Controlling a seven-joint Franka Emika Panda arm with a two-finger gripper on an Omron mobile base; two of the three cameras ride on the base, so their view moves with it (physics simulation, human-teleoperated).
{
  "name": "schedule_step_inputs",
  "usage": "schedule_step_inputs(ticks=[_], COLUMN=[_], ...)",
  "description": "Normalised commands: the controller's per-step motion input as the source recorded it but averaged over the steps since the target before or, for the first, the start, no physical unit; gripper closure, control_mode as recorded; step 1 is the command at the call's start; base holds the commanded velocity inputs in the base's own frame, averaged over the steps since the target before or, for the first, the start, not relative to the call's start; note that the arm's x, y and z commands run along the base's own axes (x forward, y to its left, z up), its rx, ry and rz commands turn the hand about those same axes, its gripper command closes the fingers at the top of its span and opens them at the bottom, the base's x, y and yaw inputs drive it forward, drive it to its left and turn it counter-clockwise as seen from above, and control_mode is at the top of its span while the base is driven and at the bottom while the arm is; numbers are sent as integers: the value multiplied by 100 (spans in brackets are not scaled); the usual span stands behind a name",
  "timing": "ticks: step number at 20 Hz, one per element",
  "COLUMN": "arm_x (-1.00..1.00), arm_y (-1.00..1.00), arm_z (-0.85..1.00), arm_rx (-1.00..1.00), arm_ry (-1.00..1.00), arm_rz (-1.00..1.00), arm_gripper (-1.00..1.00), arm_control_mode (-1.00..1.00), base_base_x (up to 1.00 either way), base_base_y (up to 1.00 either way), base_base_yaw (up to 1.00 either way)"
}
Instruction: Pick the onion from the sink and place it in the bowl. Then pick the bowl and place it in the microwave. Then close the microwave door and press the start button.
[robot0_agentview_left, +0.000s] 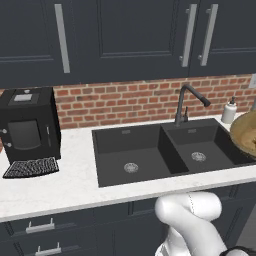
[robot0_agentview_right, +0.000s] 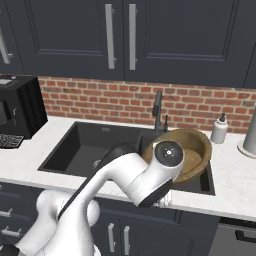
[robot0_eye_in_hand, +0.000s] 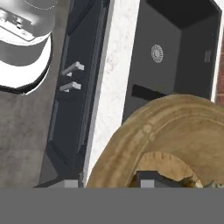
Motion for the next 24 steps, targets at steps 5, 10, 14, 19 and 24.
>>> schedule_step_inputs(ticks=[5,10,14,19,24], arm_x=[-43,-26,-22,-3,-28], arm_y=[100,100,100,95,83], arm_z=[10,25,37,58,18], arm_rx=[0,-1,-4,1,18], arm_ry=[-21,-4,9,25,2], arm_rz=[5,8,11,3,0], arm_gripper=[100,100,100,100,100], arm_control_mode=[-100,-100,-100,-100,-100], base_base_x=[0,0,0,0,0], base_base_y=[0,0,0,0,0], base_base_yaw=[0,0,0,0,0])
